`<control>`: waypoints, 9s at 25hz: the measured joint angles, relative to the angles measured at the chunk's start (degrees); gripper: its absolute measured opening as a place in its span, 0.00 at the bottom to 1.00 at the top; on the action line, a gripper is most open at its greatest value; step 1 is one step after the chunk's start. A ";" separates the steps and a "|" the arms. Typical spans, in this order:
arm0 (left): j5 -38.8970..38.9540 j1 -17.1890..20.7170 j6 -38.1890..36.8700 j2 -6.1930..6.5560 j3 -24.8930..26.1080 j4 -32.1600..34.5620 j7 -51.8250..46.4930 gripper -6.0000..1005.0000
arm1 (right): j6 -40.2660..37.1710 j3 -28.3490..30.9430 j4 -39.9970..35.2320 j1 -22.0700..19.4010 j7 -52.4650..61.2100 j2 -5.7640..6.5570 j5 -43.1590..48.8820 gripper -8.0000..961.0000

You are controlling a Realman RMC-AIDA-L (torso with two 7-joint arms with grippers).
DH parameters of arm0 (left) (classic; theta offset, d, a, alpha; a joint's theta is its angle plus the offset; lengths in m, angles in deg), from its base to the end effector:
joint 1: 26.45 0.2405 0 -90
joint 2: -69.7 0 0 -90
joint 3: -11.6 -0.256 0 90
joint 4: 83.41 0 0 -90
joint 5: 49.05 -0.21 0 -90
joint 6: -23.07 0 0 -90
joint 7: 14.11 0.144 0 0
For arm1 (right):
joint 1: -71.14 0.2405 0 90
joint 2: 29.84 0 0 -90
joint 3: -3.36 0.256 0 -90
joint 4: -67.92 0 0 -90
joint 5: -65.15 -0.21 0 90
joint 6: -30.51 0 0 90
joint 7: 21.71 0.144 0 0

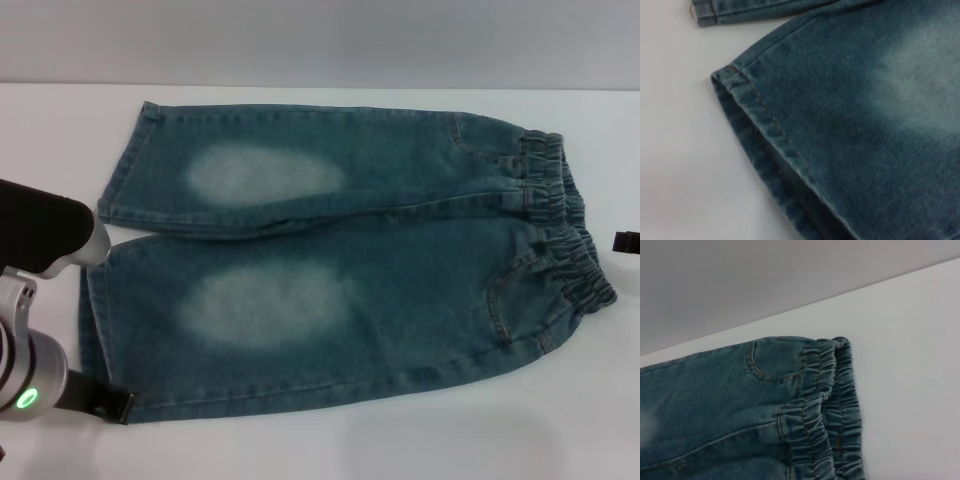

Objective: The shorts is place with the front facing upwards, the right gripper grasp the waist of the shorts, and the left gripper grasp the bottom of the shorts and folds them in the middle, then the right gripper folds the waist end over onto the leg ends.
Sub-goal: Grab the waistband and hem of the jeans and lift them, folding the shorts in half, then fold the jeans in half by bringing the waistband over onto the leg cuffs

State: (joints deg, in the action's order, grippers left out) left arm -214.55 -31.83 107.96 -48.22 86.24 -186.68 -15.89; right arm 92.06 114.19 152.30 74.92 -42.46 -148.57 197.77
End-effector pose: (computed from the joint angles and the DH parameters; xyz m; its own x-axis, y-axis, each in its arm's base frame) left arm -0.2306 0.2531 -0.0075 0.4493 0.8927 -0.0352 0.6275 -0.3434 -0.6988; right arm 0.3079 0.3054 0.0708 0.2826 -0.7680 -0.5747 -0.9113 -0.0280 -0.4107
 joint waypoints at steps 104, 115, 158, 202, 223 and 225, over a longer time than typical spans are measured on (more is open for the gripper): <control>4.61 9.38 -49.61 0.06 4.27 1.31 -1.92 0.14 | 4.80 27.68 -51.58 9.00 -48.16 -0.23 -59.49 0.01; 5.72 2.02 -56.80 -0.03 3.89 9.57 -1.89 0.15 | 0.71 31.89 -53.79 14.90 -48.73 0.59 -59.94 0.01; 9.68 -14.93 -78.61 -0.20 -1.08 37.62 -2.91 0.85 | -19.78 31.19 -55.98 18.30 -64.65 0.72 -52.68 0.87; 9.32 -13.31 -78.78 0.23 -3.41 36.96 -2.62 0.86 | -24.16 31.20 -60.70 25.34 -56.59 2.13 -45.98 0.77; 9.32 -13.36 -79.23 0.09 -3.25 37.60 -1.10 0.86 | -23.01 31.10 -57.64 24.67 -57.65 1.28 -45.51 0.01; 9.32 -13.24 -79.36 0.08 -3.39 37.74 -1.06 0.86 | -21.21 31.11 -56.49 24.38 -57.61 1.16 -45.52 0.01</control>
State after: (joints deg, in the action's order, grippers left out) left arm -205.23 -45.07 28.60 -48.14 82.85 -148.95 -16.95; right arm 70.85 145.30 95.81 99.30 -100.07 -147.41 152.25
